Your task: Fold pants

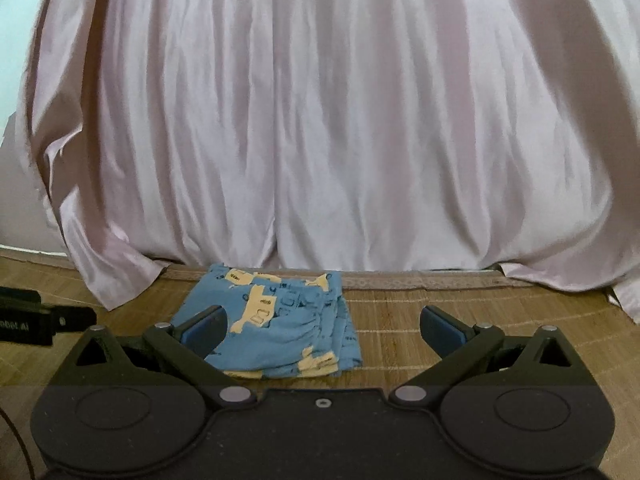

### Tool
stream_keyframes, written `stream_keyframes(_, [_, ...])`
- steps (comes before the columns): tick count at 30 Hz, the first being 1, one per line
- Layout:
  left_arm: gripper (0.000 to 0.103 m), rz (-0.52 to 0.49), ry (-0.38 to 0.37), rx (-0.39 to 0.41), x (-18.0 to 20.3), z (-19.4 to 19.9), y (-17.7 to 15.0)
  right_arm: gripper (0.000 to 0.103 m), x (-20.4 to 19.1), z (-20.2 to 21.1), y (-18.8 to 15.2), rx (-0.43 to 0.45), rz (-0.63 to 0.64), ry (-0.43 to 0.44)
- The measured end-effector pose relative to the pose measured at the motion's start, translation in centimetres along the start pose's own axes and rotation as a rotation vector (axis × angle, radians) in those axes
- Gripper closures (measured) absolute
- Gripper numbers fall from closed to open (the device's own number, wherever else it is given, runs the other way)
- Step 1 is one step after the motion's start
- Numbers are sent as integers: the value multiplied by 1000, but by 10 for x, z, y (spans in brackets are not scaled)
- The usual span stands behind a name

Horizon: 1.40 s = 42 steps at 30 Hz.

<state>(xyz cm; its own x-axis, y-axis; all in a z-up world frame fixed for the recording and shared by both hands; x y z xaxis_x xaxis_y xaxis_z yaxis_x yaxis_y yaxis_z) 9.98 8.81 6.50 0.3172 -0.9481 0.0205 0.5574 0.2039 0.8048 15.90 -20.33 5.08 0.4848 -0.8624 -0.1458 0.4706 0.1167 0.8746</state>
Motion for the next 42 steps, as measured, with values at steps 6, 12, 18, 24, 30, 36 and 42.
stream_keyframes(6, [0,14,-3,-36,-5,0,-25,1,-11,8,-17,-42,-26,6])
stream_keyframes(12, [0,17,-15,-18,-5,-3,-30,1,-11,11,-29,-46,-23,-20])
stream_keyframes(18, [0,3,-24,-25,3,-12,-41,1,-7,7,-39,-47,-20,-40])
stream_keyframes(24, [0,-68,-50,-36,23,-20,-53,1,-4,3,-54,-73,3,-51])
stream_keyframes(30, [0,-98,-61,-15,31,-17,-54,1,5,1,-63,-91,-33,-61])
stream_keyframes(36, [0,-90,-64,-26,32,-16,-54,1,6,0,-63,-94,-37,-65])
stream_keyframes(42, [0,-76,-62,-22,29,-17,-53,1,4,1,-63,-92,-31,-68])
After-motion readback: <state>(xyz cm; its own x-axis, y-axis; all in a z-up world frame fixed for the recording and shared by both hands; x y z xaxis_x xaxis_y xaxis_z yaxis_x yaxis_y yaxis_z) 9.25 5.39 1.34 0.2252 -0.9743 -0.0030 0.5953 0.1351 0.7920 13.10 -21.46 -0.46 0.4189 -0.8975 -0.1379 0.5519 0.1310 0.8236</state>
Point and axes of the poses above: each gripper's, at about its wrist camera, not at the fingertips, and z roughly against the way its jaws point, x to its right, y to its top, the point moved 5 cm from there along -z, roughly the way its jaws point, and after that the axes turned 7 degrees about y, right-handed, at the moved point
